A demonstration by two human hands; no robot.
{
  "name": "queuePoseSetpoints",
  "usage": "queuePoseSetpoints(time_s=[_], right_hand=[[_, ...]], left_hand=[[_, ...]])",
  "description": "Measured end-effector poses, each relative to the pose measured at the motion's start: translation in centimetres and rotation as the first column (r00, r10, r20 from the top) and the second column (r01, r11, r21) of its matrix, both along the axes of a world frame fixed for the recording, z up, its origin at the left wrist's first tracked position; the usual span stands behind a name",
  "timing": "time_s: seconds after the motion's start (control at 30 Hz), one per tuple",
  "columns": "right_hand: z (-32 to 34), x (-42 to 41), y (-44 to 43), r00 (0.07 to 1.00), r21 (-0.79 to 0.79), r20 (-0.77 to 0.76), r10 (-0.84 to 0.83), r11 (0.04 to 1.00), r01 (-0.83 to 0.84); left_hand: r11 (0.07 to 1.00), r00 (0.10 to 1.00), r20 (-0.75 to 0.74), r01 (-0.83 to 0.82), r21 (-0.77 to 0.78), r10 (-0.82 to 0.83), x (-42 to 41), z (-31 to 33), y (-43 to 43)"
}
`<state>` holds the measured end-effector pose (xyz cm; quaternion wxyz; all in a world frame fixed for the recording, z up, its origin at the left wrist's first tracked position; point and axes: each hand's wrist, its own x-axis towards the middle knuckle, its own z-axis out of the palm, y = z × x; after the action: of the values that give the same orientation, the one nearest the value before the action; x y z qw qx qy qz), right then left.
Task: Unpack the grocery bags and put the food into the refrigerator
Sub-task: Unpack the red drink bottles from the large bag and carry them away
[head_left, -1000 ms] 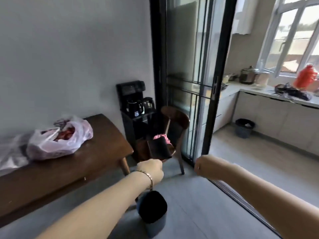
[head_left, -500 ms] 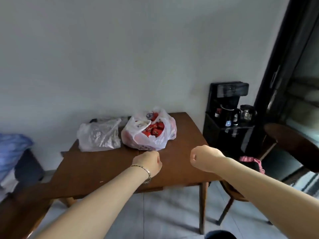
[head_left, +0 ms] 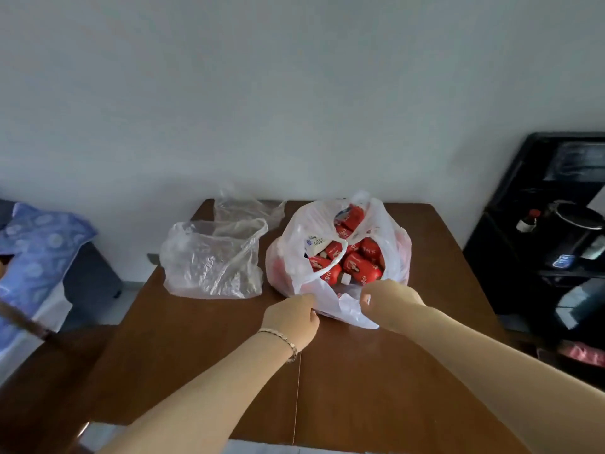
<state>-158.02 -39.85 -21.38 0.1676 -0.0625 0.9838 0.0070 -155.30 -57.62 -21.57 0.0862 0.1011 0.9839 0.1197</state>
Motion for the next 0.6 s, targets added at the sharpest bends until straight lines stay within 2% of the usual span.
queuePoseSetpoints(time_s=[0.13,0.23,0.27,0.33,0.43,0.47,0.5,0.6], right_hand=[[-3.0,-5.2,-0.8,0.993,-0.093,0.053,-0.105,0.990,0.109],[-3.9,-7.8,-1.1,0.976,-0.135,0.104,-0.189,0.970,0.202],[-4.3,-8.4,-1.1,0.969,-0.135,0.108,-0.222,0.962,0.236],[-5.3,-9.7,-0.9,0.948,-0.155,0.141,-0.286,0.939,0.307],[-6.4,-11.6,-0.5,0.932,-0.159,0.189,-0.310,0.927,0.340],[-6.7,-12.4,-0.3,0.920,-0.178,0.224,-0.322,0.915,0.363],[-7.2,-13.2,-0.1,0.914,-0.197,0.254,-0.317,0.908,0.369],[-9.5,-15.9,-0.1,0.905,-0.165,0.319,-0.282,0.924,0.346]], left_hand=[[0.967,0.953,-0.168,0.251,-0.034,-0.253,-6.5,-3.0,0.1],[0.854,0.812,-0.265,0.499,-0.147,-0.520,-11.1,-5.2,1.0],[0.804,0.765,-0.248,0.549,-0.229,-0.594,-12.3,-5.7,1.5],[0.690,0.710,-0.117,0.611,-0.387,-0.694,-14.3,-6.5,2.6],[0.431,0.598,0.078,0.657,-0.619,-0.798,-17.4,-7.9,4.0],[0.396,0.614,0.136,0.646,-0.653,-0.777,-18.6,-8.2,4.3],[0.414,0.661,0.170,0.627,-0.660,-0.731,-19.8,-8.5,4.5],[0.623,0.863,0.209,0.481,-0.617,-0.460,-22.5,-9.8,3.0]])
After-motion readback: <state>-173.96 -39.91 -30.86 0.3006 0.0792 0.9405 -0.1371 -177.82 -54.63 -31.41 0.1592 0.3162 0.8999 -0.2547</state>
